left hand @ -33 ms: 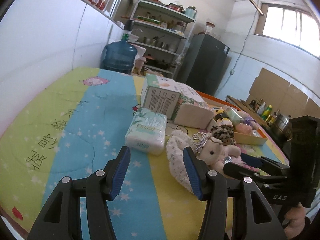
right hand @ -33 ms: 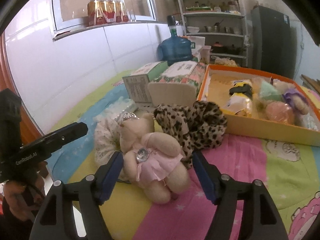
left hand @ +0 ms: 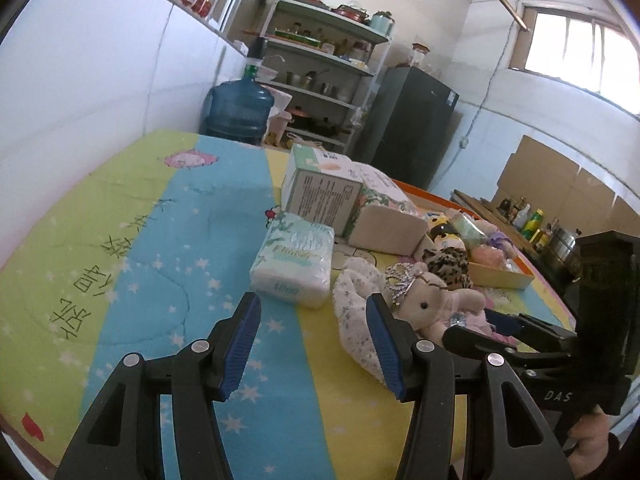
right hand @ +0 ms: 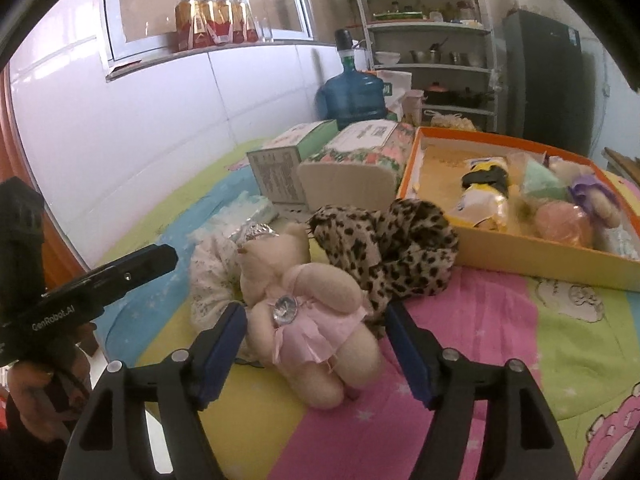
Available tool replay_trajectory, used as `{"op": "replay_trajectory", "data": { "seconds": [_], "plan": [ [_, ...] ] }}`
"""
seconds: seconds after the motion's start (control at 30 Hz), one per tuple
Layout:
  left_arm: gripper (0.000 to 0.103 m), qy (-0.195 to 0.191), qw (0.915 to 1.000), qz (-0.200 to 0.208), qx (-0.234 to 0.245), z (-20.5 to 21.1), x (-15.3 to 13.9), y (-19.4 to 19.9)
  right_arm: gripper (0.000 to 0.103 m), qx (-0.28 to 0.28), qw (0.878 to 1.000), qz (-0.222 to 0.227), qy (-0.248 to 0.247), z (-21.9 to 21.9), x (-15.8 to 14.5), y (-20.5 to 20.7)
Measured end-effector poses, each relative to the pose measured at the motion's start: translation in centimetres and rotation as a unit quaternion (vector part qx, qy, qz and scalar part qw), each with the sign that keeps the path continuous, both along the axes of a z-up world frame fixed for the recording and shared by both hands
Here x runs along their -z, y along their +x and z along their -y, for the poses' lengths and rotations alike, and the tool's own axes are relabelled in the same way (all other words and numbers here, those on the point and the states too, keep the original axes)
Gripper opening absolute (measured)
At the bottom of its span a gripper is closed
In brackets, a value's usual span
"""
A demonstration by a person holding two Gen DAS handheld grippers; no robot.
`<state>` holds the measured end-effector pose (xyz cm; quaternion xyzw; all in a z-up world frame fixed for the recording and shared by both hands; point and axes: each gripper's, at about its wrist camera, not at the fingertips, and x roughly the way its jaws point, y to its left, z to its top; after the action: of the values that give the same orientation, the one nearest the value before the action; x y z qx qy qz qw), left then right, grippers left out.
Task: Organize soft objects
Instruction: 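Grasp the teddy bear in the pink dress with the right tool, then grasp the white patterned scrunchie with the rolled left tool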
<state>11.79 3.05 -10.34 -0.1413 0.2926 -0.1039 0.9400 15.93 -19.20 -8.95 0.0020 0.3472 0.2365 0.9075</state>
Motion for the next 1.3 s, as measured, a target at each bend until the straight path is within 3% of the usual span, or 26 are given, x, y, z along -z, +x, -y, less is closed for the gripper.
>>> {"op": "replay_trajectory", "data": {
  "seconds": [0.13, 0.2, 0.3, 0.77, 0.83, 0.9, 0.97, 1.3],
  "plan": [
    [0.056, 0.002, 0.9999, -0.007, 0.01, 0.4, 0.3, 0.4, 0.071, -0.008, 1.0, -0.007, -0.007, -0.6, 0.5, 0.2],
    [0.057, 0.003, 0.9999, -0.01, 0.013, 0.7, 0.4, 0.5, 0.057, -0.005, 1.0, -0.006, -0.002, -0.6, 0.6, 0.3],
    [0.057, 0.005, 0.9997, -0.016, 0.017, 1.2, 0.7, 0.7, 0.051, -0.003, 1.0, -0.002, 0.02, 0.2, 0.3, 0.0],
    [0.056, 0.009, 0.9981, -0.04, 0.046, 4.5, 2.1, 1.8, 0.05, -0.024, 0.99, 0.013, 0.141, 3.5, -1.7, -1.1],
    [0.048, 0.004, 0.998, -0.037, 0.05, 4.6, 2.2, 1.8, 0.05, -0.024, 0.99, 0.014, 0.141, 3.6, -1.7, -1.1],
    [0.026, 0.008, 0.9982, -0.038, 0.046, 4.7, 2.3, 1.9, 0.05, -0.026, 0.989, 0.014, 0.144, 3.8, -1.8, -1.2],
    [0.016, 0.004, 0.9984, -0.036, 0.044, 4.5, 2.3, 1.8, 0.05, -0.03, 0.989, 0.014, 0.146, 3.8, -1.9, -1.4],
    [0.011, 0.021, 0.9988, 0.029, 0.034, 4.2, -0.5, -0.4, 0.051, -0.065, 0.987, 0.055, 0.134, 2.2, -3.7, -3.2]
  ]
}}
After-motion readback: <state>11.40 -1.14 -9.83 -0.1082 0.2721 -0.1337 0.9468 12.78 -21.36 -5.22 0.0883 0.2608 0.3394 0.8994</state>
